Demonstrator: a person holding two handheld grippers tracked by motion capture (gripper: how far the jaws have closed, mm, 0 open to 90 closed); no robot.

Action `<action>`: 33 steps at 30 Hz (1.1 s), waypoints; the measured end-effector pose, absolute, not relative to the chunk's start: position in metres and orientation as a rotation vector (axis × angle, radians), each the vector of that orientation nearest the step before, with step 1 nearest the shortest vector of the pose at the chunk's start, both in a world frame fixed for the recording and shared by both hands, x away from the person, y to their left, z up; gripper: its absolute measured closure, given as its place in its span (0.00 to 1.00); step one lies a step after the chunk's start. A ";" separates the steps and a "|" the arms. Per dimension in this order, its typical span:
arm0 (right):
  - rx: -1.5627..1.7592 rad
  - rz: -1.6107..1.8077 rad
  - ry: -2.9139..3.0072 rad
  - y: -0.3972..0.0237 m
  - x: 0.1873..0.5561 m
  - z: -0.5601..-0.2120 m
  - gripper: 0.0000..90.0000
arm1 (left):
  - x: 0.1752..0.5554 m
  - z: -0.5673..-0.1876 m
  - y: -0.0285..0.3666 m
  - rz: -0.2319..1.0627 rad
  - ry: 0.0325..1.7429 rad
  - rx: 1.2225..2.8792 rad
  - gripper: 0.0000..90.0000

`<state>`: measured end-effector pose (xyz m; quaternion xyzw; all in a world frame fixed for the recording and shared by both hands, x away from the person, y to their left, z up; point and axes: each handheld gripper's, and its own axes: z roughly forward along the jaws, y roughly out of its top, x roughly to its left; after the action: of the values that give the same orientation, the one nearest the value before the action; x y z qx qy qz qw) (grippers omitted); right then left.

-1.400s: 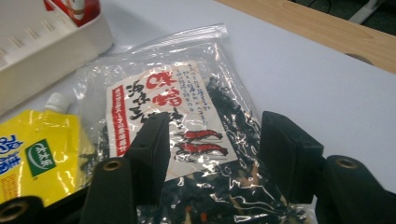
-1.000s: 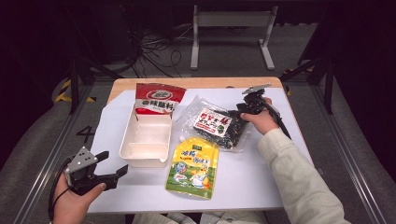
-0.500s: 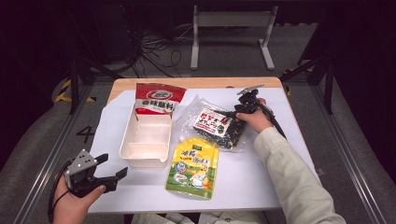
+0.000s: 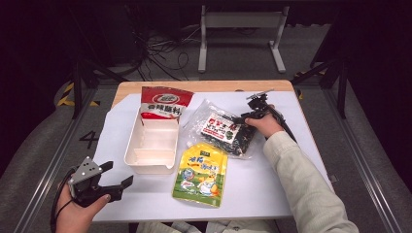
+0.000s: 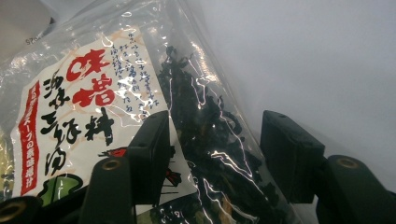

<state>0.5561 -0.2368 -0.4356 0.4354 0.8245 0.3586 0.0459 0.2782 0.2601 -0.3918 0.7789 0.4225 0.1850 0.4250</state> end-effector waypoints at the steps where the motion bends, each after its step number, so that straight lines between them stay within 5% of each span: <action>1: 1.331 1.090 2.528 -0.236 0.555 -0.435 0.49 | 0.279 -0.392 0.260 0.460 1.053 1.951 0.17; 7: 1.350 1.027 2.617 -0.233 0.550 -0.431 0.54 | 0.280 -0.392 0.256 0.456 1.045 1.956 0.17; 11: 1.263 0.955 2.672 -0.228 0.544 -0.424 0.73 | 0.282 -0.392 0.255 0.459 1.040 1.959 0.17; 21: 1.158 0.811 2.688 -0.218 0.530 -0.416 0.91 | 0.287 -0.393 0.252 0.445 1.023 1.960 0.17; 33: 1.137 0.883 2.582 -0.233 0.505 -0.398 0.95 | 0.297 -0.389 0.241 0.434 0.983 1.957 0.17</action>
<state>0.5049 -0.2326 -0.3980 0.3830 0.8696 0.2974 0.0928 0.2966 0.2411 -0.3886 0.7875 0.3957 0.1748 0.4390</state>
